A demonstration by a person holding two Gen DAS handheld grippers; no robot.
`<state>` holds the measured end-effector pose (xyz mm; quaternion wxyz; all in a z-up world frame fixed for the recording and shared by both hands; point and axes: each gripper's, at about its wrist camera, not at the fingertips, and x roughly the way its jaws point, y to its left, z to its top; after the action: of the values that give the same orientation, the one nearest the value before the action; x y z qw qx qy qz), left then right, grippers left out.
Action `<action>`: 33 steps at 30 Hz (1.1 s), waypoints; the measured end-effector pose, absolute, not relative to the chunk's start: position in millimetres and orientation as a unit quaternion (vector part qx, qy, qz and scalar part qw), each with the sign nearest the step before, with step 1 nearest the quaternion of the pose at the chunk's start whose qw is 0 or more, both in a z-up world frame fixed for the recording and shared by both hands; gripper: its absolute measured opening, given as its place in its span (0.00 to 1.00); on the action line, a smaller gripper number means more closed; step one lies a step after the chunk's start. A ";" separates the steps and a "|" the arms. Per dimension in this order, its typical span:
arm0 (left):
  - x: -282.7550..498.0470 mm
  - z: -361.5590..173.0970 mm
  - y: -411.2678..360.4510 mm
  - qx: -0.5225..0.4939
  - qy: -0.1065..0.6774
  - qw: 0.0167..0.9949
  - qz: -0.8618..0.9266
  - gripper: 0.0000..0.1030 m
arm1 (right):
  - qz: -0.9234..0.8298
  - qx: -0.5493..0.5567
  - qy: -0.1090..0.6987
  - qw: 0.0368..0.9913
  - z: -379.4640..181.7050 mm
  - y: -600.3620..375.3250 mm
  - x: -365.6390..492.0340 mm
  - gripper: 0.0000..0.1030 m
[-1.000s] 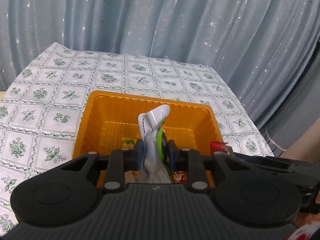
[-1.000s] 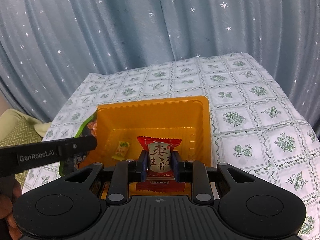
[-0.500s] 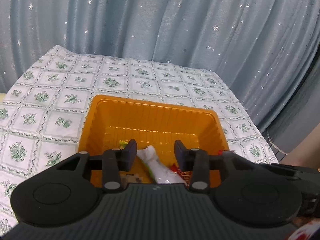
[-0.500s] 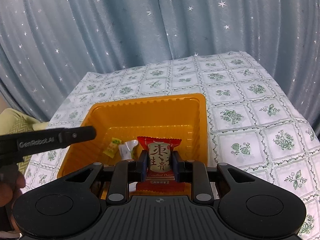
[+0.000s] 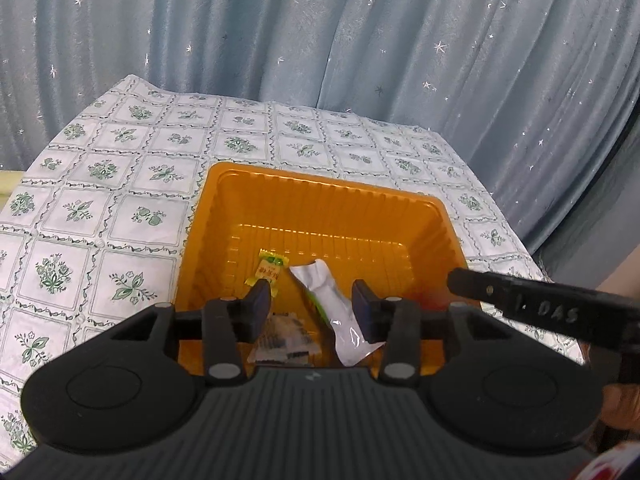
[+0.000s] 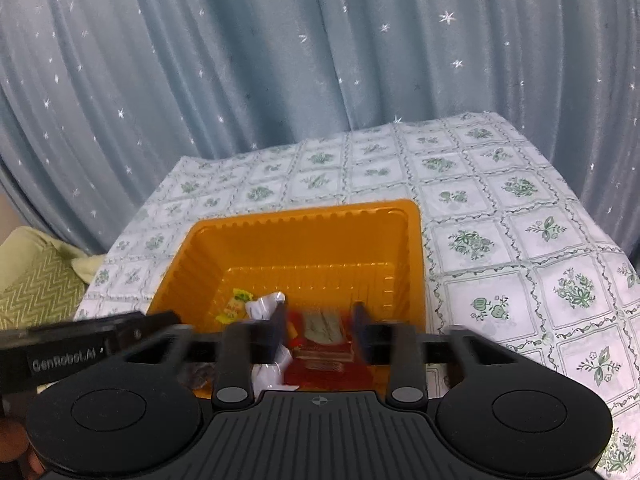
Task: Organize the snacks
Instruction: 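Open the left tool to drop the white bag while the right tool releases the cake, then move both open tools back toward the red and green candies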
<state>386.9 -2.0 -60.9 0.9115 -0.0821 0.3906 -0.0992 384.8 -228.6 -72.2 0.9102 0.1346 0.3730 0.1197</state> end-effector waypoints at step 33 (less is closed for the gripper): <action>201.4 -0.8 8.8 -0.049 0.369 0.926 -0.061 0.79 | 0.083 0.152 0.348 0.921 -5.6 -249.8 203.8 0.60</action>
<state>201.4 8.8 -0.8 0.9262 -0.0493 0.3688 -0.0607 203.8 -249.8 -5.6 0.9213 0.1525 0.3480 0.0827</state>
